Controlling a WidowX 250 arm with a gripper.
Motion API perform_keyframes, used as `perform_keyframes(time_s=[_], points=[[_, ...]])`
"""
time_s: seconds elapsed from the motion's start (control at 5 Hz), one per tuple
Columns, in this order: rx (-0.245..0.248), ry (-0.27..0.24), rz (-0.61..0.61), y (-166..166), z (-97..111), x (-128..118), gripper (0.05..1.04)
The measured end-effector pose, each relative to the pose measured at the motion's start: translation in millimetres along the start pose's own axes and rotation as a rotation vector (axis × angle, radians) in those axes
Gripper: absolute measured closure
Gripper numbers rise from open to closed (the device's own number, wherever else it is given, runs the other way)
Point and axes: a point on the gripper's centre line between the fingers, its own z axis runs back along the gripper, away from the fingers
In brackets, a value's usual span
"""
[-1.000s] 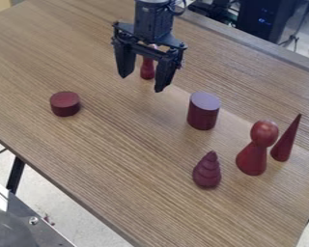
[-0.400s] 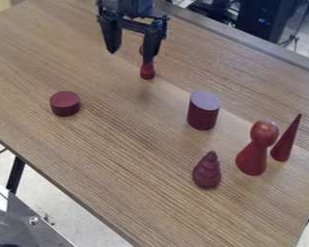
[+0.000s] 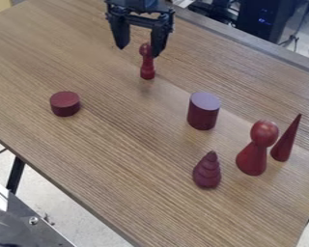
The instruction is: Move the red cone with ball to center of the table
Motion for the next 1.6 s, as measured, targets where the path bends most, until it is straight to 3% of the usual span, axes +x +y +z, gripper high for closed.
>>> perform_keyframes(time_s=[0.6,0.8,1.0,1.2,1.4,1.6], points=[[0.009,0.116,0.000,5,-34,20,0.108],[0.011,0.138,0.009,7,-43,22,0.378],[0.013,0.126,0.022,7,-44,22,0.567],[0.013,0.129,0.031,7,-44,18,0.568],[0.053,0.135,0.022,7,-39,7,0.568],[0.129,0.075,-0.014,-13,-1,-6,0.568]])
